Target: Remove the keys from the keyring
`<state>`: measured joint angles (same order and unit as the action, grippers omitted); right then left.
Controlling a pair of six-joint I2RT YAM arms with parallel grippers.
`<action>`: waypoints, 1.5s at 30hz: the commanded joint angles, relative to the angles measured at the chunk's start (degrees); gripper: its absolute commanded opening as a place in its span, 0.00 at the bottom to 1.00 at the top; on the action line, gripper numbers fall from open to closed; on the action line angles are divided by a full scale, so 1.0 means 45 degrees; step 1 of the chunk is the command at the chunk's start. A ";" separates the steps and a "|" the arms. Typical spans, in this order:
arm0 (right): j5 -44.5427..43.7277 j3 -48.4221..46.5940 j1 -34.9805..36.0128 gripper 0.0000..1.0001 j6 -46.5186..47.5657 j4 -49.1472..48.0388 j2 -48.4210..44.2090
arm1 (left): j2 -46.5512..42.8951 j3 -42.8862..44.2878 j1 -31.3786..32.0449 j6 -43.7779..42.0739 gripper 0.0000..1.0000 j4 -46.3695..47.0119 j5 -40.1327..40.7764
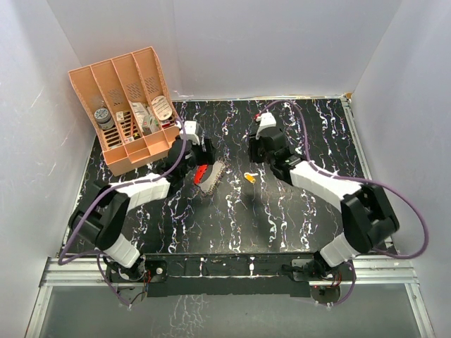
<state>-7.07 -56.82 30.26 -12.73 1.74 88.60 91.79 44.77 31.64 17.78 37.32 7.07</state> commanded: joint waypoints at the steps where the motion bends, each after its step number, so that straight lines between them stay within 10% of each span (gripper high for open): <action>1: -0.2464 0.1017 -0.0026 0.29 0.0318 -0.2121 -0.1834 | -0.1840 -0.0236 0.0020 -0.0109 0.72 -0.2705 0.2556; 11: -0.6082 0.3680 -0.0025 0.48 0.0000 -0.4407 -0.5147 | -0.4794 -0.1198 0.0010 0.0391 0.96 -0.5287 0.6776; 27: -1.0565 0.5922 -0.0025 0.58 -0.0903 -0.5881 -0.8856 | -0.8567 -0.2200 0.0010 0.1473 0.99 -0.7678 0.9802; 45: -1.0692 0.5968 -0.0031 0.59 -0.0874 -0.5950 -0.9035 | -1.0234 -0.2688 0.0005 0.2018 0.99 -0.8286 1.1146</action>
<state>-53.91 -28.93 30.26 -16.49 -22.57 48.07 46.70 33.43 31.64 26.02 1.19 54.52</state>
